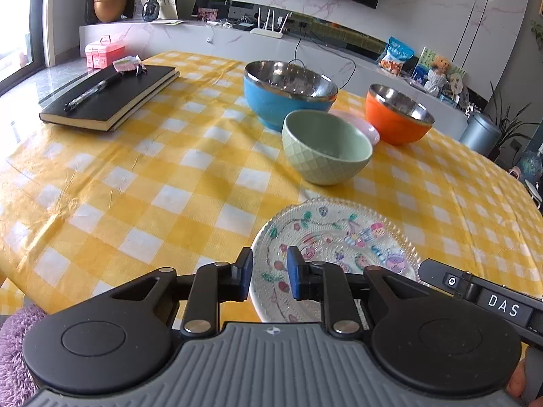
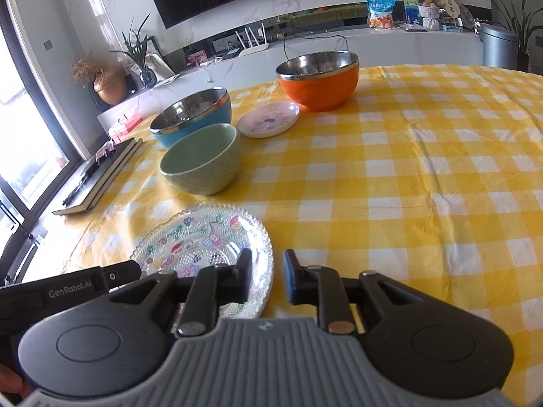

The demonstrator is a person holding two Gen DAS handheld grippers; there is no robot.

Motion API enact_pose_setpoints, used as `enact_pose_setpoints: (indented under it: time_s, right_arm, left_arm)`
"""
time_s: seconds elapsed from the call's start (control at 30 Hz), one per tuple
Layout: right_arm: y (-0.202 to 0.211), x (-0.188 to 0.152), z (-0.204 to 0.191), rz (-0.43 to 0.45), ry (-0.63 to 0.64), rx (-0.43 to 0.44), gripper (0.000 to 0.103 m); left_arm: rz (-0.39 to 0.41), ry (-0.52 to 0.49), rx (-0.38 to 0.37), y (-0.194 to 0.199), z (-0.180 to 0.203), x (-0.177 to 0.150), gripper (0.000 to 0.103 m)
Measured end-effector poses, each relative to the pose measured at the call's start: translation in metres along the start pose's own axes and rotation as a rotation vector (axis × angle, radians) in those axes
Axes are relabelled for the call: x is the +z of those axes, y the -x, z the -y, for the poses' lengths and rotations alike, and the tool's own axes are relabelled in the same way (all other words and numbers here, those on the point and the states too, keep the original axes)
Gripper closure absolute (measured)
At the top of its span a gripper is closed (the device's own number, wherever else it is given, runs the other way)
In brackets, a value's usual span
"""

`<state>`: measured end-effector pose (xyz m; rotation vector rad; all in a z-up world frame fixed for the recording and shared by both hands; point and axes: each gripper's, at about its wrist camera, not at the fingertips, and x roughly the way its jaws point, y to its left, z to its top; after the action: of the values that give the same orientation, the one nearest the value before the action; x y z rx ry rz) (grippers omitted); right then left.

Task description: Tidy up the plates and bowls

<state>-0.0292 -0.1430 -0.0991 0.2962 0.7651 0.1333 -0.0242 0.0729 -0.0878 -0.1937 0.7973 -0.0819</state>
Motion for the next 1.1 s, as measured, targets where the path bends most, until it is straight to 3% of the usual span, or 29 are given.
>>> enact_pose_setpoints:
  time_s: [0.13, 0.77, 1.1]
  right_arm:
    - [0.004, 0.004, 0.006, 0.015, -0.033, -0.003, 0.073]
    - [0.007, 0.030, 0.028, 0.046, -0.084, -0.035, 0.072]
    - [0.000, 0.061, 0.048, 0.068, -0.104, -0.042, 0.066]
  left_arm:
    - [0.021, -0.002, -0.008, 0.005, 0.003, 0.006, 0.076]
    - [0.008, -0.024, -0.108, -0.004, 0.058, 0.038, 0.076]
    - [-0.005, -0.132, -0.125, -0.022, 0.092, 0.079, 0.076]
